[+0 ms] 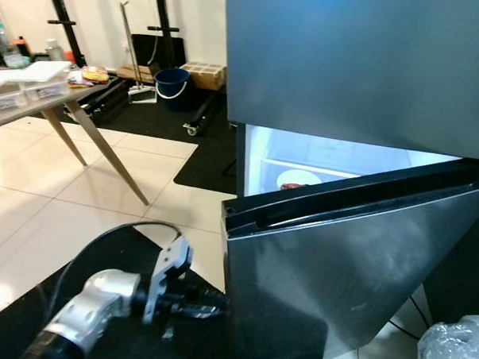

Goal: Restocking fridge

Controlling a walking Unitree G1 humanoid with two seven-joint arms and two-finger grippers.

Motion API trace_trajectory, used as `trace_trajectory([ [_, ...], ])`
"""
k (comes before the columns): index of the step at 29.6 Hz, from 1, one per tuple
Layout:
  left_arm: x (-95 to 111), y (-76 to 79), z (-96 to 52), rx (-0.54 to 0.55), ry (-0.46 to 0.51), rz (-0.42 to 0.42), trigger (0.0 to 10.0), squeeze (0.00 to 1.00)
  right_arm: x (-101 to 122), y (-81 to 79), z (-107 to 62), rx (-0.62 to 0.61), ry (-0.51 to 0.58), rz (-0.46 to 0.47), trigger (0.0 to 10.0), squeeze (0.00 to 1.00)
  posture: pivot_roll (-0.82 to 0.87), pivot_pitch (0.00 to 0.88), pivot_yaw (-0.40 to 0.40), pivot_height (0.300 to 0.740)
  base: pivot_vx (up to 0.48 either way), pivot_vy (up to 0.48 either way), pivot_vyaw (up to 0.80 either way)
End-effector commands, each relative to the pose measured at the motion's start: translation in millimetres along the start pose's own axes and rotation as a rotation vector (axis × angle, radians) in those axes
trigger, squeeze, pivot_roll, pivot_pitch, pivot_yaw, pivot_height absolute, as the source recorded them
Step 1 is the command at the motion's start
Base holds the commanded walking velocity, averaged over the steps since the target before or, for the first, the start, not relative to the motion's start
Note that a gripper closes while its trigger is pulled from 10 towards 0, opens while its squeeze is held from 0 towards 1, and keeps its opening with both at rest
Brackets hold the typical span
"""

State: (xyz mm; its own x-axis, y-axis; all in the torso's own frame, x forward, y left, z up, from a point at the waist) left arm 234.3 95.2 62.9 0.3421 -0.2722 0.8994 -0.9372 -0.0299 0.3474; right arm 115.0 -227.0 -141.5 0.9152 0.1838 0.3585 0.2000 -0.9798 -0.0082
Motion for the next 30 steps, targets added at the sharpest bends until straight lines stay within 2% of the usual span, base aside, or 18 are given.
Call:
trace_trajectory([
  [1,-4,5.4,-2.6,-0.029,-0.032,-0.011,10.0,0.00,2,-1.6,0.7,0.004,0.007,0.001,10.0,0.00,-0.09,0.000,0.015,0.740,0.000,0.000,0.00],
  [2,-5,10.3,-4.6,-0.054,-0.045,-0.021,10.0,0.00,2,-2.0,0.8,0.005,0.008,0.001,10.0,0.00,-0.08,0.000,0.016,0.740,0.000,0.000,0.00],
  [5,-3,9.5,-3.0,-0.040,-0.026,-0.005,10.0,0.00,3,-2.4,0.9,0.006,0.009,0.002,10.0,0.00,-0.08,0.000,0.016,0.740,0.000,0.000,0.00],
  [8,4,-1.7,3.7,0.032,0.020,0.028,10.0,0.00,3,-2.7,1.0,0.007,0.010,0.002,10.0,0.00,-0.09,0.000,0.017,0.740,0.000,0.000,0.00],
  [9,8,-4.2,7.5,0.047,0.041,0.038,0.0,0.00,3,-2.7,1.0,0.007,0.010,0.001,10.0,0.00,-0.09,0.000,0.015,0.740,0.000,0.000,0.00],
  [11,8,-4.2,7.5,0.047,0.041,0.038,0.0,0.00,3,-2.7,1.0,0.007,0.010,0.001,10.0,0.00,-0.09,0.000,0.015,0.740,0.000,0.000,0.00],
  [13,18,-0.8,18.0,0.025,0.079,0.050,0.0,0.00,4,-2.3,1.0,0.008,0.012,-0.001,10.0,0.00,-0.09,0.000,0.014,0.740,0.000,0.000,0.00],
  [14,18,-0.8,18.0,0.025,0.079,0.050,0.0,0.00,4,-2.3,1.0,0.008,0.012,-0.001,10.0,0.00,-0.09,0.000,0.014,0.740,0.000,0.000,0.00],
  [15,28,-2.6,26.3,0.041,0.114,0.077,0.0,0.00,5,-1.6,1.0,0.007,0.014,-0.003,10.0,0.00,-0.09,0.000,0.014,0.740,0.000,0.000,0.00],
  [17,31,-4.8,28.3,0.057,0.125,0.085,0.0,0.00,5,-1.5,1.0,0.007,0.014,-0.003,10.0,0.00,-0.09,0.000,0.013,0.740,0.000,0.000,0.00],
  [19,37,-6.4,32.3,0.065,0.148,0.105,10.0,0.00,6,-1.2,1.0,0.006,0.015,-0.003,10.0,0.00,-0.09,0.000,0.013,0.740,0.000,0.000,0.00],
  [24,47,-4.3,37.9,0.046,0.189,0.120,10.0,0.00,6,-1.5,1.1,0.007,0.017,-0.003,10.0,0.00,-0.09,0.000,0.017,0.740,0.000,0.000,0.00],
  [30,61,-13.7,41.4,0.107,0.238,0.171,10.0,0.00,6,-2.8,1.4,0.009,0.018,0.001,10.0,0.00,-0.09,0.000,0.019,0.740,0.000,0.000,0.00],
])
Point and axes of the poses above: a point about 5 cm out from each wrist's last joint towards the gripper, its own z axis pointing out of the wrist towards the gripper, its own x axis along the axis of the wrist's last joint, y = z × x, the point moved 4 cm from there along z, pointing out of the wrist towards the gripper, and after that the axes turned 6 degrees about -z, right-handed, at the moved point
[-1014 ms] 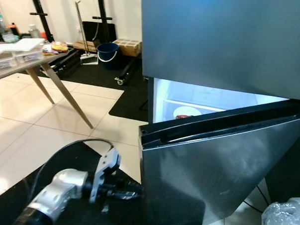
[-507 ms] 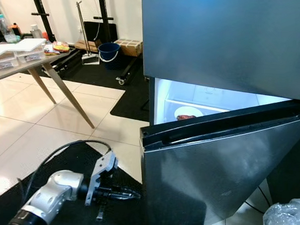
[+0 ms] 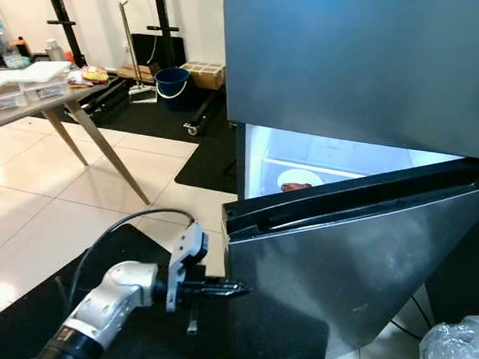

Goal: Restocking fridge

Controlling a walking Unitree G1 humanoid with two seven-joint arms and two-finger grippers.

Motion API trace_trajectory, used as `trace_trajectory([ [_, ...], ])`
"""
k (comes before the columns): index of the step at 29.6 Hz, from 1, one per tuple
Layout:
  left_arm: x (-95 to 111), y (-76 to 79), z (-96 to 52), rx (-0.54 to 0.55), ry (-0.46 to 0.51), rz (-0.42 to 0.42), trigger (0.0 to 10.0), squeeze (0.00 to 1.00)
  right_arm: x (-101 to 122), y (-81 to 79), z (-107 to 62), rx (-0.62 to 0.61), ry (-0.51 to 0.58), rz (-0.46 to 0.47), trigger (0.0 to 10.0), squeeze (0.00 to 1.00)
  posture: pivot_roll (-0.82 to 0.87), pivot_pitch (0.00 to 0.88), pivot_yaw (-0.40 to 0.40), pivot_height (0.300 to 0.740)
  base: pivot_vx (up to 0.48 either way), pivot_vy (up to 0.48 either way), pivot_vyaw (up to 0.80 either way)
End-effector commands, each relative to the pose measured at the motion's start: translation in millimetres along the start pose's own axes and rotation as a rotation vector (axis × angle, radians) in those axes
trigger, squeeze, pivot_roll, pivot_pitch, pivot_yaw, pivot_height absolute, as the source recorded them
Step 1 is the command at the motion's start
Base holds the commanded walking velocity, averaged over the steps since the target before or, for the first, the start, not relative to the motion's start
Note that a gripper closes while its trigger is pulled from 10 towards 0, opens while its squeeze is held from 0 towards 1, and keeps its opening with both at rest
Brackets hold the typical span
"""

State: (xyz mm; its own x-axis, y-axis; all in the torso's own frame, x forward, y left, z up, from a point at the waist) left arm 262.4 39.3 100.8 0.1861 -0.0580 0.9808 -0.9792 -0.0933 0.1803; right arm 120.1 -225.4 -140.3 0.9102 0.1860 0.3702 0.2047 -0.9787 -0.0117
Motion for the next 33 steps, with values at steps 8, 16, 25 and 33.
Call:
trace_trajectory([
  [8,19,-34.3,-15.6,0.211,0.064,0.082,10.0,0.00,-3,-3.9,0.5,0.007,0.001,0.012,10.0,0.00,-0.09,0.000,0.020,0.740,0.000,0.000,0.00],
  [16,29,-62.0,-49.9,0.394,0.078,0.125,10.0,0.00,-4,-3.5,0.0,0.007,-0.002,0.012,10.0,0.00,-0.09,0.000,0.017,0.740,0.000,0.000,0.00],
  [25,42,-112.0,-131.0,0.835,0.050,0.199,10.0,0.00,-5,-3.1,-0.2,0.007,-0.002,0.011,10.0,0.00,-0.09,0.000,0.013,0.740,0.000,0.000,0.00],
  [33,67,-132.0,-204.8,1.214,0.105,0.266,10.0,0.00,-5,-2.2,-0.5,0.004,-0.001,0.013,10.0,0.00,-0.10,0.000,0.016,0.740,0.000,0.000,0.00],
])
Point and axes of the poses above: a point about 5 cm out from each wrist's last joint towards the gripper, its own z axis pointing out of the wrist towards the gripper, its own x axis along the axis of the wrist's last joint, y = z × x, the point moved 4 cm from there along z, pointing out of the wrist towards the gripper, and after that the axes turned 6 degrees about -z, right-handed, at the moved point
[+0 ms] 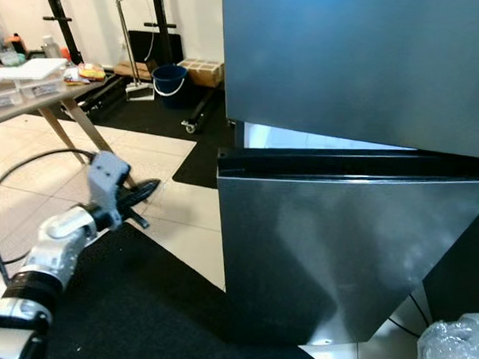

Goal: Restocking fridge

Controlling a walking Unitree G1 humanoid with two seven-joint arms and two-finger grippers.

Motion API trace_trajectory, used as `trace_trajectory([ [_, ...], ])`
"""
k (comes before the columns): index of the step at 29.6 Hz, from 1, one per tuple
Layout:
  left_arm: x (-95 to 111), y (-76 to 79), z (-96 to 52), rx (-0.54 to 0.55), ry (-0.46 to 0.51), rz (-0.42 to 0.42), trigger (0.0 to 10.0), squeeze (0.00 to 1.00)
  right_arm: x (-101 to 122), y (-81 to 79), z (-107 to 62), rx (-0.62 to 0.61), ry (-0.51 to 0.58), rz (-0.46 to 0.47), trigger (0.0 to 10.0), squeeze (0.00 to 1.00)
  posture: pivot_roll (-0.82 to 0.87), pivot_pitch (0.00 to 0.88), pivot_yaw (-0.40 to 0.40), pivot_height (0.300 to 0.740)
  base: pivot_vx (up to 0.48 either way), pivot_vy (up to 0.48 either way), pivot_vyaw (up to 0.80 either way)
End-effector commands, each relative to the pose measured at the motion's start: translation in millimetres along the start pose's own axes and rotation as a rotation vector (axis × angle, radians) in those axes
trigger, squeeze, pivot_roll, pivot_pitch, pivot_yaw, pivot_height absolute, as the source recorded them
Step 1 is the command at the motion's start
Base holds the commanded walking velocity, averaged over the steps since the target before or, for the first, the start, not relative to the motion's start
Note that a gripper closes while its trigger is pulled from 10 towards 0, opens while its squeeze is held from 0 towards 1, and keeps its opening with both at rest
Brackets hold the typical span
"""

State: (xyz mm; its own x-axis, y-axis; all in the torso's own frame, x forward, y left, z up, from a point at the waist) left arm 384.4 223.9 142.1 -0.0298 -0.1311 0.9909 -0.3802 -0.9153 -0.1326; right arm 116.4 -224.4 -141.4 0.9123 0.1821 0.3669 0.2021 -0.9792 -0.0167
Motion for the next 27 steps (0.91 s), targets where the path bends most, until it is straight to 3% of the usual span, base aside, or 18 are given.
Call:
trace_trajectory([
  [1,12,-28.3,-7.9,0.119,0.033,0.022,10.0,0.00,-1,-0.5,-0.2,0.001,0.002,0.008,10.0,0.00,-0.10,0.000,0.016,0.740,0.000,0.000,0.00],
  [3,16,-46.8,-15.9,0.235,0.074,0.005,10.0,0.00,-1,-2.0,0.1,0.004,0.003,0.007,10.0,0.00,-0.10,0.000,0.019,0.740,0.000,0.000,0.00],
  [8,2,-50.6,-23.4,0.297,0.053,-0.010,10.0,0.00,-2,-3.3,0.5,0.002,0.002,-0.001,10.0,0.00,-0.09,0.000,0.019,0.740,0.000,0.000,0.00],
  [10,-33,-54.6,-41.7,0.396,-0.041,-0.041,10.0,0.00,1,-2.8,0.6,-0.001,0.012,-0.013,10.0,0.00,-0.08,0.000,0.015,0.740,0.000,0.000,0.00],
  [11,-33,-54.6,-41.7,0.396,-0.041,-0.041,10.0,0.00,1,-2.8,0.6,-0.001,0.012,-0.013,10.0,0.00,-0.08,0.000,0.015,0.740,0.000,0.000,0.00],
  [12,-57,-54.1,-55.2,0.446,-0.112,-0.062,10.0,0.00,2,-2.2,0.5,0.004,0.019,-0.019,10.0,0.00,-0.08,0.000,0.013,0.740,0.000,0.000,0.00],
  [13,-57,-54.1,-55.2,0.446,-0.112,-0.062,10.0,0.00,2,-2.2,0.5,0.004,0.019,-0.019,10.0,0.00,-0.08,0.000,0.013,0.740,0.000,0.000,0.00],
  [14,-79,-52.2,-69.4,0.487,-0.183,-0.088,10.0,0.00,4,-1.4,0.3,0.007,0.025,-0.021,10.0,0.00,-0.08,0.000,0.011,0.740,0.000,0.000,0.78],
  [16,-124,-42.7,-100.5,0.560,-0.328,-0.169,10.0,0.00,6,0.0,0.1,0.012,0.029,-0.026,10.0,0.00,-0.08,0.000,0.008,0.740,0.000,0.000,0.78],
  [17,-124,-42.7,-100.5,0.560,-0.328,-0.169,10.0,0.00,6,0.0,0.1,0.012,0.029,-0.026,10.0,0.00,-0.08,0.000,0.008,0.740,0.000,0.000,0.78],
  [18,-146,-34.8,-116.9,0.590,-0.403,-0.208,10.0,0.00,8,0.6,0.1,0.012,0.030,-0.031,10.0,0.00,-0.07,0.000,0.007,0.740,0.000,0.000,0.78],
  [19,-146,-34.8,-116.9,0.590,-0.403,-0.208,10.0,0.00,8,0.6,0.1,0.012,0.030,-0.031,10.0,0.00,-0.07,0.000,0.007,0.740,0.000,0.000,0.78],
  [20,-160,-27.4,-128.6,0.605,-0.455,-0.243,10.0,0.00,8,0.7,0.1,0.012,0.030,-0.032,10.0,0.00,-0.07,0.000,0.007,0.740,0.000,0.000,0.78],
  [23,-160,-27.4,-128.6,0.605,-0.455,-0.243,10.0,0.00,8,0.7,0.1,0.012,0.030,-0.032,10.0,0.00,-0.07,0.000,0.007,0.740,0.000,0.000,0.78],
  [24,-179,-16.1,-144.9,0.618,-0.533,-0.275,10.0,0.00,9,0.5,0.3,0.013,0.030,-0.034,10.0,0.00,-0.07,0.000,0.010,0.740,0.000,0.000,0.77],
  [26,-223,21.6,-191.5,0.634,-0.740,-0.364,10.0,0.00,9,-1.2,0.8,0.015,0.032,-0.033,10.0,0.00,-0.07,0.000,0.012,0.740,0.000,0.000,0.78],
  [27,-223,21.6,-191.5,0.634,-0.740,-0.364,10.0,0.00,9,-1.2,0.8,0.015,0.032,-0.033,10.0,0.00,-0.07,0.000,0.012,0.740,0.000,0.000,0.77],
])
Point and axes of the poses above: a point about 5 cm out from each wrist's last joint towards the gripper, its own z axis pointing out of the wrist towards the gripper, its own x axis along the axis of the wrist's last joint, y = z × x, the point moved 4 cm from there along z, pointing out of the wrist towards the gripper, and after that the axes turned 6 degrees about -z, right-handed, at the moved point
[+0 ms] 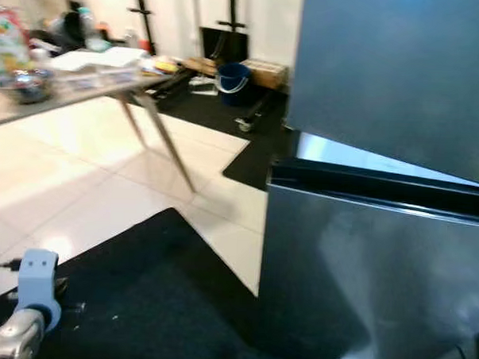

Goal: Restocking fridge

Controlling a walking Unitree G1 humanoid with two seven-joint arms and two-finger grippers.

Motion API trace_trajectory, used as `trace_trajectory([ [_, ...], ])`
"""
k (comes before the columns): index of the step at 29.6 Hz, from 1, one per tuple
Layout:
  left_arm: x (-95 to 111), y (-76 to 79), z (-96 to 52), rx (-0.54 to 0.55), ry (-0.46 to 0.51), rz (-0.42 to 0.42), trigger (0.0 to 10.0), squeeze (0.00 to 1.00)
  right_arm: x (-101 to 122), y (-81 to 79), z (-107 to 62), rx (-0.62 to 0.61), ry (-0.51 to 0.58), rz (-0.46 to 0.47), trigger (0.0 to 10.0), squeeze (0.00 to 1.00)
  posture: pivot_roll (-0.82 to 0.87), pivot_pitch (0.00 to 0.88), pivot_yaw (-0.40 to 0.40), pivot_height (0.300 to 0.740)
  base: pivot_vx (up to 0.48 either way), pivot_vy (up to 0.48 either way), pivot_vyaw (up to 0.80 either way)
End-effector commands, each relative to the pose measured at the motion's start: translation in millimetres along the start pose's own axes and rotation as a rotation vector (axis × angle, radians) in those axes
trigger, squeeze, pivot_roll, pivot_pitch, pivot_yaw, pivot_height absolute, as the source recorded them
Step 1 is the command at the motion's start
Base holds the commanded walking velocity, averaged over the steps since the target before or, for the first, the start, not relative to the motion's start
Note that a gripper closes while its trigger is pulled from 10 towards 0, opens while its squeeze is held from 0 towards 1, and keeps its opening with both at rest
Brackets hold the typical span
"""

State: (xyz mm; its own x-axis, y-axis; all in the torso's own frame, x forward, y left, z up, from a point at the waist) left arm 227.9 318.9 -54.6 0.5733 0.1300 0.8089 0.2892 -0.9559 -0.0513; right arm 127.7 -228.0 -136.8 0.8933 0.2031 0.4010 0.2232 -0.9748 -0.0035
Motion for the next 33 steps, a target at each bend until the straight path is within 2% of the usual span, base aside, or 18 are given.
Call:
trace_trajectory([
  [1,-70,7.5,-21.7,0.013,-0.225,-0.044,10.0,0.00,-2,-8.3,1.6,0.021,-0.004,-0.009,10.0,0.00,-0.07,0.000,0.011,0.740,0.000,0.000,0.76],
  [3,-94,8.5,-33.5,0.019,-0.297,-0.062,10.0,0.00,-4,-8.2,1.6,0.013,-0.010,0.001,10.0,0.00,-0.07,0.000,0.011,0.740,0.000,0.000,0.25],
  [4,-94,8.5,-33.5,0.019,-0.297,-0.062,10.0,0.00,-4,-8.2,1.6,0.013,-0.010,0.001,10.0,0.00,-0.07,0.000,0.011,0.740,0.000,0.000,0.00],
  [7,-115,11.0,-45.2,0.020,-0.358,-0.089,10.0,0.00,-6,-6.5,1.4,0.001,-0.024,-0.009,10.0,0.00,-0.07,0.000,0.008,0.740,0.000,0.000,0.00],
  [9,-122,12.5,-49.0,0.022,-0.375,-0.106,10.0,0.00,-6,-5.6,1.2,-0.002,-0.030,-0.016,10.0,0.00,-0.07,0.000,0.006,0.740,0.000,0.000,0.00],
  [12,-124,13.3,-50.5,0.022,-0.381,-0.113,10.0,0.00,-6,-5.3,1.2,-0.004,-0.032,-0.017,10.0,0.00,-0.07,0.000,0.006,0.740,0.000,0.000,0.00],
  [13,-125,17.5,-50.7,0.017,-0.380,-0.145,10.0,0.00,-6,-4.5,1.2,-0.006,-0.036,-0.022,10.0,0.00,-0.07,0.000,0.002,0.740,0.000,0.000,0.00],
  [16,-124,21.1,-49.2,0.013,-0.373,-0.165,10.0,0.00,-5,-4.6,1.5,-0.007,-0.036,-0.023,10.0,0.00,-0.06,0.000,0.003,0.740,0.000,0.000,0.00],
  [33,-126,31.4,-48.5,-0.015,-0.386,-0.180,10.0,0.00,2,-7.5,2.8,-0.003,0.006,0.017,10.0,0.00,-0.06,0.000,0.007,0.740,0.016,0.000,0.00],
])
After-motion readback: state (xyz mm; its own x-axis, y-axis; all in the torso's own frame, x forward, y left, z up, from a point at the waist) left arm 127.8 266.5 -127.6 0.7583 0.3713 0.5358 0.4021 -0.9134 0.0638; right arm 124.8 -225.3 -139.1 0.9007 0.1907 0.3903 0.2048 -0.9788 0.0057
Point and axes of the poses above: a point about 5 cm out from each wrist's last joint towards the gripper, its own z axis pointing out of the wrist towards the gripper, its own x axis along the axis of the wrist's last joint, y = z × x, the point moved 4 cm from there along z, pointing out of the wrist towards the gripper, and after that the axes turned 6 degrees about -z, right-handed, at the moved point
